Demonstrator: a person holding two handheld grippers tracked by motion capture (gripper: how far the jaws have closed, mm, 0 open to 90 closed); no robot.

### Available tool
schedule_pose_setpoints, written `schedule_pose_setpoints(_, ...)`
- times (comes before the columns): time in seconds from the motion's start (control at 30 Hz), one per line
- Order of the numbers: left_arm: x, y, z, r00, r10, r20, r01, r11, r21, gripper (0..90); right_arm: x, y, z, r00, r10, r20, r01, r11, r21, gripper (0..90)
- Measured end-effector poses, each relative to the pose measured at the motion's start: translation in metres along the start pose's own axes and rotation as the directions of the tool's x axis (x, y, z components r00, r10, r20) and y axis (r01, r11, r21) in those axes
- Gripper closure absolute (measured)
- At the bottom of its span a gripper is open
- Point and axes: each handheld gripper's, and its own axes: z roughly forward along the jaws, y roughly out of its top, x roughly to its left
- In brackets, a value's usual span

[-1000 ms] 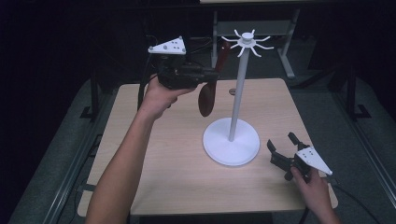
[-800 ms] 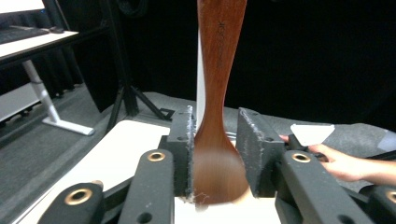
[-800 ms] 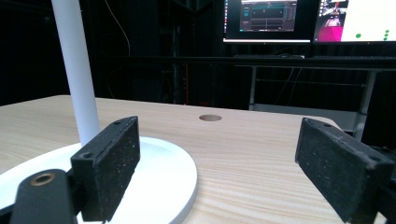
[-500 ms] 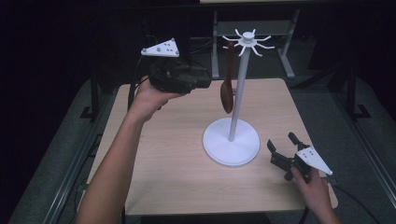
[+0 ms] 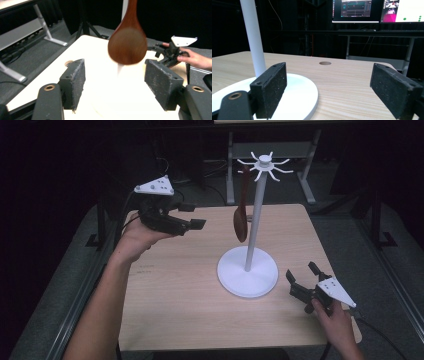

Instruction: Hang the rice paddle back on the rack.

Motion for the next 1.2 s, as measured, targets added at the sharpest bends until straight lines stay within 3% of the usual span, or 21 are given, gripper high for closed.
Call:
schedule_pose_setpoints(0.23, 0.005, -0.026, -0.007, 0.9986, -0.023, -0.047, 0.026, 0.9982, 0.053, 25.9, 0.0, 0.0, 0.0, 1.0, -0.001, 0.001, 0.001, 1.0, 0.003, 13.5)
schedule_pose_setpoints(0.6, 0.002, -0.066, -0.011, 0.9928, -0.054, -0.107, 0.065, 0.9934, 0.095, 20.6, 0.0, 0.0, 0.0, 1.0, -0.002, 0.0, 0.002, 1.0, 0.002, 13.5)
schedule_pose_setpoints(1.2, -0.006, -0.145, -0.015, 0.9729, -0.117, -0.2, 0.139, 0.985, 0.102, 19.7, 0.0, 0.0, 0.0, 1.0, -0.007, 0.003, 0.007, 1.0, 0.002, 13.5)
